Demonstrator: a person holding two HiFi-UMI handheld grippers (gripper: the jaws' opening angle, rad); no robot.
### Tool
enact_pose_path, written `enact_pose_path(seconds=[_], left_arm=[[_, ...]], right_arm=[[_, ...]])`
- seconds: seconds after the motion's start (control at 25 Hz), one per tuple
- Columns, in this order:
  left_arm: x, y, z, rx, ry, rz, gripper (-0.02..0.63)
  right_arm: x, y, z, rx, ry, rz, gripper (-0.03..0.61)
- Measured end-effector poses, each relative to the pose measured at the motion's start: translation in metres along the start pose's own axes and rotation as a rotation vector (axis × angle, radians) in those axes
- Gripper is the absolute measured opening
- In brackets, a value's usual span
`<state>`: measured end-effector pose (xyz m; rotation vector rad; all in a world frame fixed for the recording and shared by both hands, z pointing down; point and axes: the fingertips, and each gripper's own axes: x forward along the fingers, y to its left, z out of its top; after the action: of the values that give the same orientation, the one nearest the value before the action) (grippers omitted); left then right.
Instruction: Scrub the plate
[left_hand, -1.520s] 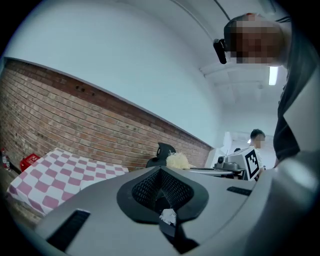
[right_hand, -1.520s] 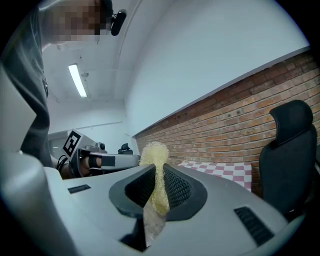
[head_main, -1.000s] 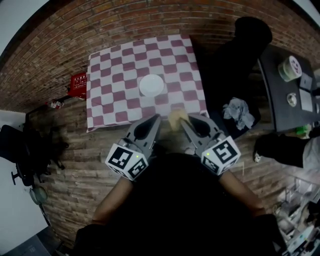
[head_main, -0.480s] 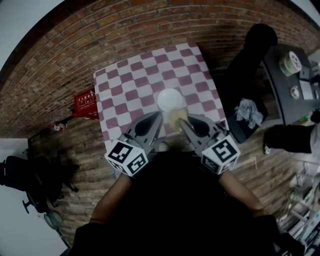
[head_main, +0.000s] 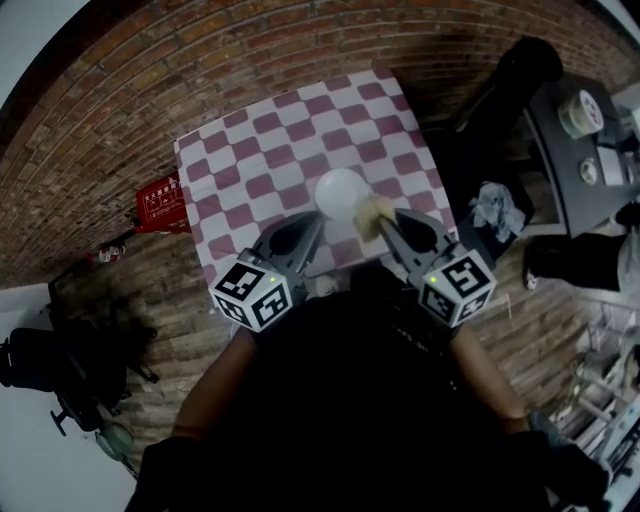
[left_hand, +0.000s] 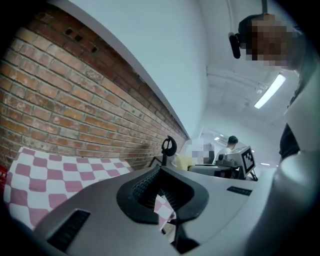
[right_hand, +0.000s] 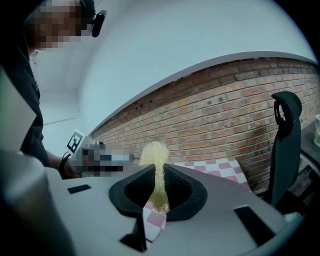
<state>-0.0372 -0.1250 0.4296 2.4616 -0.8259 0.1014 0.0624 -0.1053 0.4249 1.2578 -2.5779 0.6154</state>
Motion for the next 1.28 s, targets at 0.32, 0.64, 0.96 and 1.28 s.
enact_pose_path(seconds=[0.32, 0.64, 0.96, 1.28], left_arm=[[0.041, 0.047, -0.015, -0.022, 0.059, 0.077, 0.011], [0.081, 0.099, -0.071, -0.085, 0.184, 0.168, 0.011], [0.11, 0.138, -0.133, -0.19, 0.325, 0.216, 0.011], [0.127, 0.175, -0.17, -0.31, 0.378, 0.269, 0.014]], right_arm=[[0.054, -0.071, -0.066, -0.019, 0.25, 0.04, 0.048], [0.097, -0.112, -0.112, -0.048, 0.412, 0.129, 0.048], [0.129, -0.141, -0.163, -0.052, 0.543, 0.153, 0.048], [0.158, -0.166, -0.206, -0.031, 0.605, 0.125, 0.048]])
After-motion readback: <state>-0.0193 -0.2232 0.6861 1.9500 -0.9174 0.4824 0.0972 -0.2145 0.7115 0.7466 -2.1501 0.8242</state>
